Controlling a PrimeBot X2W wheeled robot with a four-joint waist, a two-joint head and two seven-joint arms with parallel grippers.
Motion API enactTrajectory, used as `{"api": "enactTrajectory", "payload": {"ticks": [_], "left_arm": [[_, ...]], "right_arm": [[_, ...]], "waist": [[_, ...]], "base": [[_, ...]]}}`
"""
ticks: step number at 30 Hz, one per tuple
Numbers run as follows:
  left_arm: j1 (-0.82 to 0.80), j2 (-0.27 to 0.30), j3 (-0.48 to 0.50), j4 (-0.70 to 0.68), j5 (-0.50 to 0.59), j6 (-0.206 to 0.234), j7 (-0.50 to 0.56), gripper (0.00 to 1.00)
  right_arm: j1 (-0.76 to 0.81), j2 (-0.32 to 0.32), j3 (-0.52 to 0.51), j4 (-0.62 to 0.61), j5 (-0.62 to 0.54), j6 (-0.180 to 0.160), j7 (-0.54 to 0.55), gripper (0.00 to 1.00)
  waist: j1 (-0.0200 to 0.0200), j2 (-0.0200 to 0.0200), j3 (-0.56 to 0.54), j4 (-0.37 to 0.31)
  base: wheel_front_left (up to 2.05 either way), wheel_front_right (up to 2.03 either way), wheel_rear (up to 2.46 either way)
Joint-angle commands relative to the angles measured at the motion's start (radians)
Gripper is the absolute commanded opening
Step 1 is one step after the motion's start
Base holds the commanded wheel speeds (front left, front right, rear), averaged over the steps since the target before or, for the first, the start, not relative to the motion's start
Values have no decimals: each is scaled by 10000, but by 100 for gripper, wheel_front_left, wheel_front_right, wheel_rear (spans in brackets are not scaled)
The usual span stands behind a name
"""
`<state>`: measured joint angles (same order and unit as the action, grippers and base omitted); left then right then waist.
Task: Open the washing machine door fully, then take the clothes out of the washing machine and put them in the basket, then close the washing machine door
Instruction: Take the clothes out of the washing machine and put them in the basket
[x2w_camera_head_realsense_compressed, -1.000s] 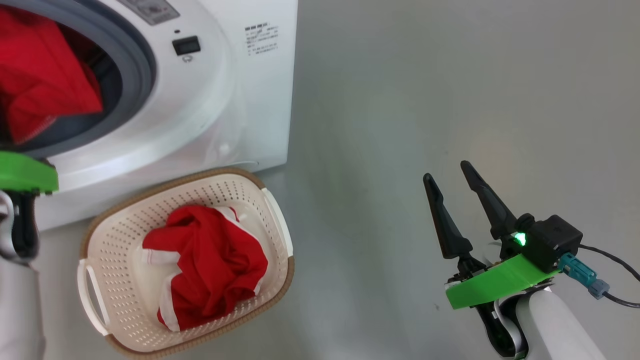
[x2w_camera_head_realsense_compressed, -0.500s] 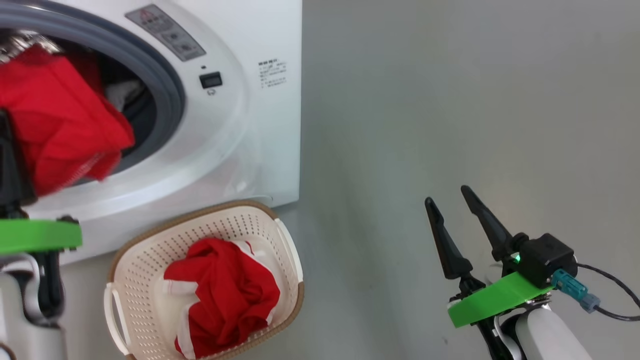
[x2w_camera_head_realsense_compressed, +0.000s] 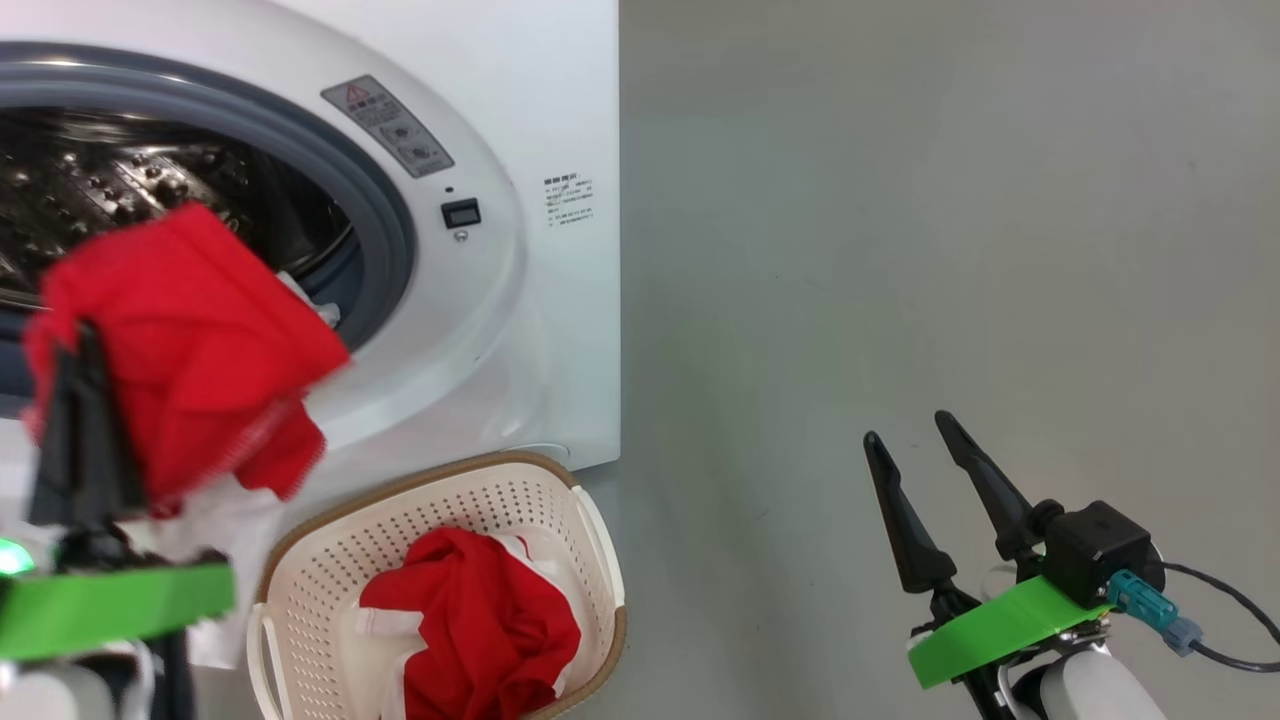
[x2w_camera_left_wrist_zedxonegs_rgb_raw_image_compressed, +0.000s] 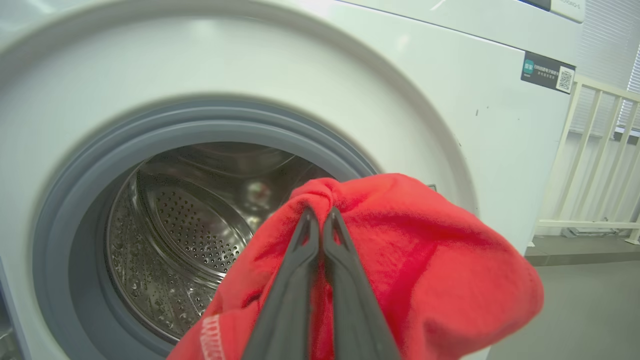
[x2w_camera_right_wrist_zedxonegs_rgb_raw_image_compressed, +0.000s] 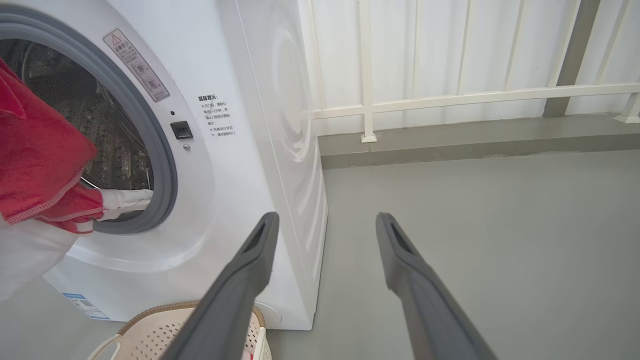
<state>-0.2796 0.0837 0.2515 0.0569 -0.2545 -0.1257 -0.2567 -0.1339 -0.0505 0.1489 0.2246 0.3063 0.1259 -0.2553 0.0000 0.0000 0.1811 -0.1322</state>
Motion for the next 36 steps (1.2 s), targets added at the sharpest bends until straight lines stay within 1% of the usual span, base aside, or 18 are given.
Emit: {"api": "enactTrajectory", "payload": {"ticks": [1, 6, 12, 13, 14, 15, 16, 19, 22, 25, 31, 36], "left_arm": [[357, 113, -4, -502, 25, -49, -45, 0], [908, -34, -650, -240, -452, -49, 118, 0], [727, 6, -1266, 1150, -937, -50, 261, 0], [727, 6, -1266, 1150, -937, -50, 261, 0], [548, 69, -1563, 1736, -1247, -50, 292, 0], [548, 69, -1563, 1736, -1247, -50, 292, 0], [446, 101, -1678, 2028, -1415, -50, 290, 0], [60, 278, -2056, 3047, -1816, -50, 292, 0], [-393, 463, -2739, 4097, -2177, -50, 383, 0], [-905, 645, -3161, 5216, -2456, -50, 368, 0], [-2077, 760, -3481, 7720, -2574, -49, 506, 0], [-3023, 765, -3569, 9417, -2543, 39, 660, 0]], "right_arm": [[30, 3, 207, -234, -83, 48, -65, 100], [53, 3, 246, -266, 49, 48, -65, 100], [-120, 3, 332, -317, 86, 48, -65, 100], [-120, 3, 332, -317, 86, 48, -65, 100], [-187, 3, 342, -302, 82, 48, -65, 100], [-187, 3, 342, -302, 82, 48, -65, 100], [-213, 3, 339, -306, 81, 48, -65, 100], [-271, 3, 345, -306, 74, 48, -65, 100], [-364, 3, 391, -322, 76, 48, -65, 100], [-507, 3, 432, -347, 80, 48, -65, 100], [-752, 3, 488, -334, 34, 48, -65, 100], [-901, 3, 550, -371, 62, 48, -65, 100]], "waist": [[0, 0, -72, 34], [0, 0, 113, 40], [0, 0, 508, -4], [0, 0, 508, -4], [0, 0, 652, -38], [0, 0, 652, -38], [0, 0, 729, -50], [0, 0, 990, -82], [0, 0, 1298, -115], [0, 0, 1625, -144], [0, 0, 2183, -227], [0, 0, 2588, -337]], "base": [[0, 0, 0], [0, 0, 0], [0, 0, 0], [0, 0, 0], [0, 0, 0], [0, 0, 0], [0, 0, 0], [0, 0, 0], [0, 0, 0], [0, 0, 0], [0, 0, 0], [0, 0, 0]]}}
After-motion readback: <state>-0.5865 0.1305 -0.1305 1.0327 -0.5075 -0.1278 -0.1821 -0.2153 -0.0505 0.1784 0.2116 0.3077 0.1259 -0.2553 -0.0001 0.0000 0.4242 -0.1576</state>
